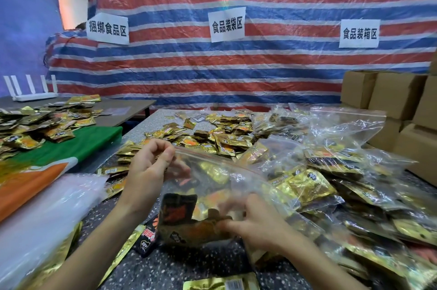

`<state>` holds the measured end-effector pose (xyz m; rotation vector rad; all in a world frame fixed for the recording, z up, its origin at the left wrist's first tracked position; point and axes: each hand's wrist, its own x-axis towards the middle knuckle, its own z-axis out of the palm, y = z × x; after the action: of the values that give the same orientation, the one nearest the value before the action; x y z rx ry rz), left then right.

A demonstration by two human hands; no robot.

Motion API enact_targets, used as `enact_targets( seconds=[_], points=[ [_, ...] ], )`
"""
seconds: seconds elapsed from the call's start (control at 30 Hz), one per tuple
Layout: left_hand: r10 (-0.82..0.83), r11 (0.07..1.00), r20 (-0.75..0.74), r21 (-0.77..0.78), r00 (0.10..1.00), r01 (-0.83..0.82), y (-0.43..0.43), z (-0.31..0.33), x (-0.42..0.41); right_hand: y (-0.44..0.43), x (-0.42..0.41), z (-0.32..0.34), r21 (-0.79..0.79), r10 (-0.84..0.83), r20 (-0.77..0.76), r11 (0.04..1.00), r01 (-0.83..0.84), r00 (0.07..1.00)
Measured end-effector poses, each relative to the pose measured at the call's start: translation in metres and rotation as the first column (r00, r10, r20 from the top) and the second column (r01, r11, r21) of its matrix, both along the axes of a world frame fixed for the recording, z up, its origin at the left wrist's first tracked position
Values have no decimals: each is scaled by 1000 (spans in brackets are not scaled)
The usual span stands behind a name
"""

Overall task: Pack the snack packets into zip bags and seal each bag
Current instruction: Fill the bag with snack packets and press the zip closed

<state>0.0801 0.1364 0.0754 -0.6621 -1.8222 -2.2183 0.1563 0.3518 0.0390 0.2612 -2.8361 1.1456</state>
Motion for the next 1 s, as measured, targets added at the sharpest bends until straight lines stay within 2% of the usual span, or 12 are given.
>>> enact_targets(
  seconds=[0.13,0.2,0.3,0.37,0.53,0.63,0.7,0.8,0.87,0.93,1.0],
  points=[
    [34,999,-19,35,999,-33,2,6,-4,8,4,18,-200,-80,-118,978,55,990],
    [80,996,-61,-29,995,-82,2,6,-3,19,9,35,-299,-145,-194,951,82,970],
    [59,988,-96,-140,994,-72,9,2,8,43,9,57,-374,-264,-261,914,155,928],
    [5,982,-95,-189,996,-22,16,-1,17,63,4,68,-443,-405,-263,857,263,876],
    [-60,943,-90,-332,994,27,32,-9,28,124,-14,88,-609,-717,-194,623,491,670],
    [-96,923,-85,-382,992,56,32,-13,30,158,-22,97,-523,-835,-171,526,670,522],
    [-106,908,-79,-414,991,64,30,-16,30,171,-25,95,-378,-878,-194,478,793,437],
    [-103,891,-96,-452,990,49,24,-20,29,176,-29,80,-118,-904,-175,412,903,389],
    [-98,885,-97,-464,991,42,21,-22,29,176,-34,71,-11,-923,-150,359,933,353],
    [-96,878,-90,-477,991,41,17,-24,29,174,-41,69,46,-923,-206,322,946,324],
    [-96,871,-85,-489,992,42,12,-25,29,171,-48,70,105,-897,-324,281,954,299]
  ],
)
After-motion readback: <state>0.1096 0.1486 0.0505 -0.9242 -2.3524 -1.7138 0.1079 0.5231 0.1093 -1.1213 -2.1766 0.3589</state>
